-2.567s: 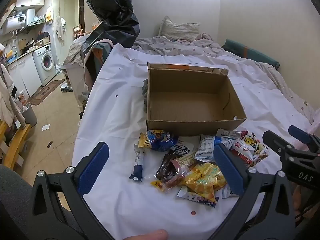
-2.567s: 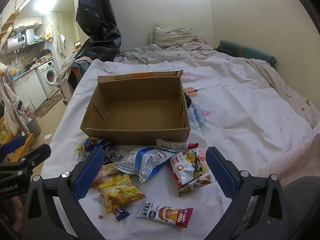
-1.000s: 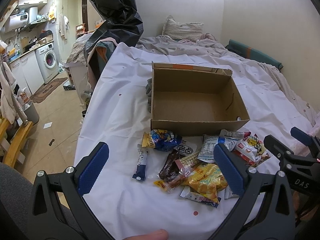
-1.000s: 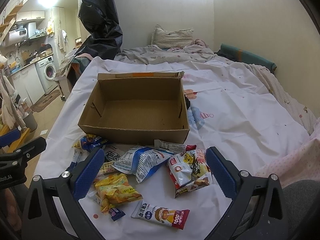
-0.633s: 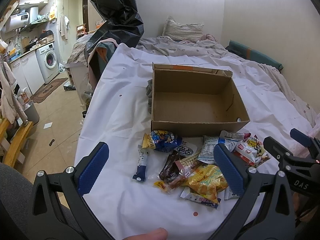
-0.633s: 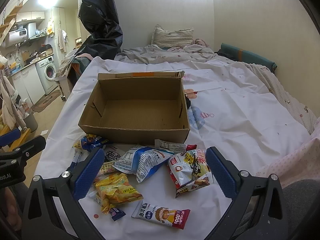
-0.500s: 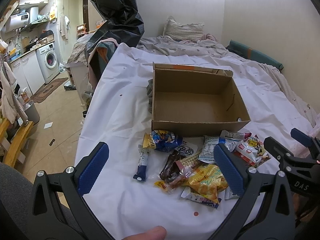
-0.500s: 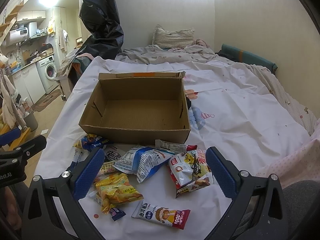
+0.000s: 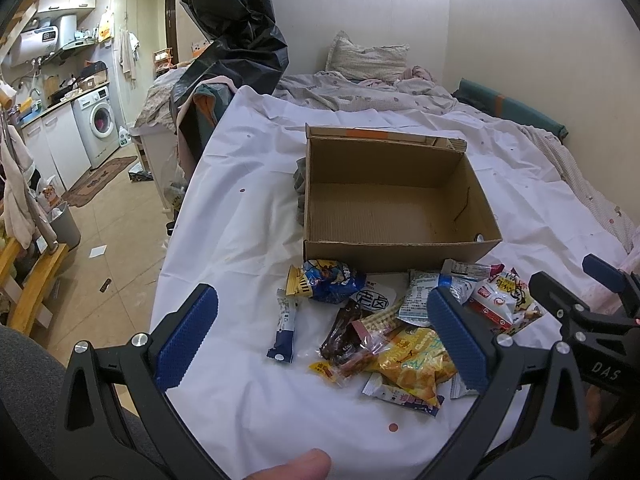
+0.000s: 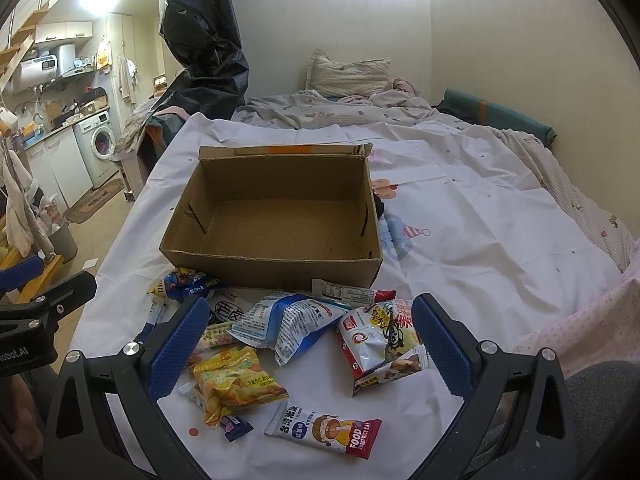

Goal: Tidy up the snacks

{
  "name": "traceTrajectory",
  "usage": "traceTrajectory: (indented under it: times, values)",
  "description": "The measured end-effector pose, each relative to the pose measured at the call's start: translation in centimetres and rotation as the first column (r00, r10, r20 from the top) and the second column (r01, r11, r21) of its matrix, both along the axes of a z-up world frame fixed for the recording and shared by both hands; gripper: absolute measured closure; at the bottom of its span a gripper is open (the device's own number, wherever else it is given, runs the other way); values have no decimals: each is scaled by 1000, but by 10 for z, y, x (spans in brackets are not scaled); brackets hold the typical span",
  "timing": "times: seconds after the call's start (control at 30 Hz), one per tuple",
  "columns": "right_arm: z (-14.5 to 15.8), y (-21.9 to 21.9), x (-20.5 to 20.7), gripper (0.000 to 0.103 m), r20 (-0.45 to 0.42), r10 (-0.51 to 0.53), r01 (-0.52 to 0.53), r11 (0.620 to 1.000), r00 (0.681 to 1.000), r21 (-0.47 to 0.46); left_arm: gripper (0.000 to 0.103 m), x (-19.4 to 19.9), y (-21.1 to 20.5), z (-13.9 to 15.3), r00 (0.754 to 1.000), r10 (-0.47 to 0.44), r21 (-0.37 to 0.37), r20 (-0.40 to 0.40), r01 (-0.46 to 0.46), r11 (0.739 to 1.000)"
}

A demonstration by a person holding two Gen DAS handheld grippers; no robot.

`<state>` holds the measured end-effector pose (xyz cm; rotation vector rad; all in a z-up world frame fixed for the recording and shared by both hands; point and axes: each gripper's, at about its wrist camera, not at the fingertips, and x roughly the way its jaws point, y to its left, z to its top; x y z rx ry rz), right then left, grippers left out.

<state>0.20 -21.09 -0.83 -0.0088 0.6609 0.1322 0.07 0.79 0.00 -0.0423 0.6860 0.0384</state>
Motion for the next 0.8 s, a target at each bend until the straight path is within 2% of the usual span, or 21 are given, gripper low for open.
traceTrajectory:
  times: [0.57, 0.63, 0.73, 0.77, 0.8]
  values:
    - [-2, 4, 1, 0, -19, 11, -11, 1000, 1000, -4, 0, 0, -2, -4, 1000, -2, 13, -5, 2, 1000]
    - [-1, 1, 8, 0, -67, 33, -32, 999, 997, 14, 0, 2, -1, -4, 1000, 5, 13, -17, -5, 1000]
    - [-4, -9, 32, 0, -198, 112, -109, 994, 974, 26, 0, 4, 6, -7, 999, 28, -5, -41, -29, 1000]
    - [-10, -14, 44, 0, -276, 142, -139, 990, 951, 31, 0, 5, 10, -8, 998, 40, -15, -56, -41, 999]
    - [-20, -16, 56, 0, -375, 185, -182, 982, 909, 43, 0, 6, 11, -9, 997, 45, -22, -67, -46, 999]
